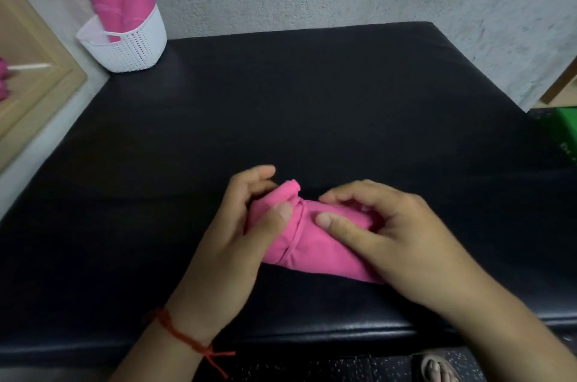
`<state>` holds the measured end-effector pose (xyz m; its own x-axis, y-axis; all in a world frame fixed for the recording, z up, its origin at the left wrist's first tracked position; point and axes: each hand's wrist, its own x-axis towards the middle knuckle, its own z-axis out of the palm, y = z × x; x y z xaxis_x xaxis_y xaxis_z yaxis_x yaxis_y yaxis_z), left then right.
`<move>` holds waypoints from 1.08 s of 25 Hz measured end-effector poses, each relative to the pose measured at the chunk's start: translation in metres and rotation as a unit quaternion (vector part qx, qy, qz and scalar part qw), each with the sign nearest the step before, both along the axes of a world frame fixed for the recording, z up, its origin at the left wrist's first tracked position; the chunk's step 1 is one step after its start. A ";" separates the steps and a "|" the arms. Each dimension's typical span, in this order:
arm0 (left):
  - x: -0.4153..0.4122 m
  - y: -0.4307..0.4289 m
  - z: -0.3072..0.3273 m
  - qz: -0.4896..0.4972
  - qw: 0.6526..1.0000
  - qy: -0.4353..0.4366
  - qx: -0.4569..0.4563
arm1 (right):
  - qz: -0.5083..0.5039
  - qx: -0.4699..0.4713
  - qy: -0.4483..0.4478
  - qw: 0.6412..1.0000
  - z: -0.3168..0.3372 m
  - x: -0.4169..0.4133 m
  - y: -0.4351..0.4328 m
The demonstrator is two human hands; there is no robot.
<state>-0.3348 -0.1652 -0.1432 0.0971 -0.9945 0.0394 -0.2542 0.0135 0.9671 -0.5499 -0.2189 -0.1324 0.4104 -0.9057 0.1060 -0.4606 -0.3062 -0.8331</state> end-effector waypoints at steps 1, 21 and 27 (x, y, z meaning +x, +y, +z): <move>-0.001 -0.003 -0.005 0.041 0.999 0.013 0.032 | 0.009 -0.017 0.010 1.000 -0.003 0.002 0.001; -0.026 -0.012 -0.017 0.269 0.957 0.077 -0.071 | -0.036 -0.248 0.253 0.935 0.004 0.040 0.036; -0.020 -0.011 -0.024 0.276 0.954 0.020 -0.113 | -0.114 -0.231 0.259 0.931 -0.005 0.058 0.051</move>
<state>-0.3545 -0.1766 -0.1670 0.6095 -0.7583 0.2313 -0.2454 0.0969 0.9646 -0.4920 -0.1681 -0.1371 0.3170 -0.8822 0.3482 -0.8606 -0.4219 -0.2852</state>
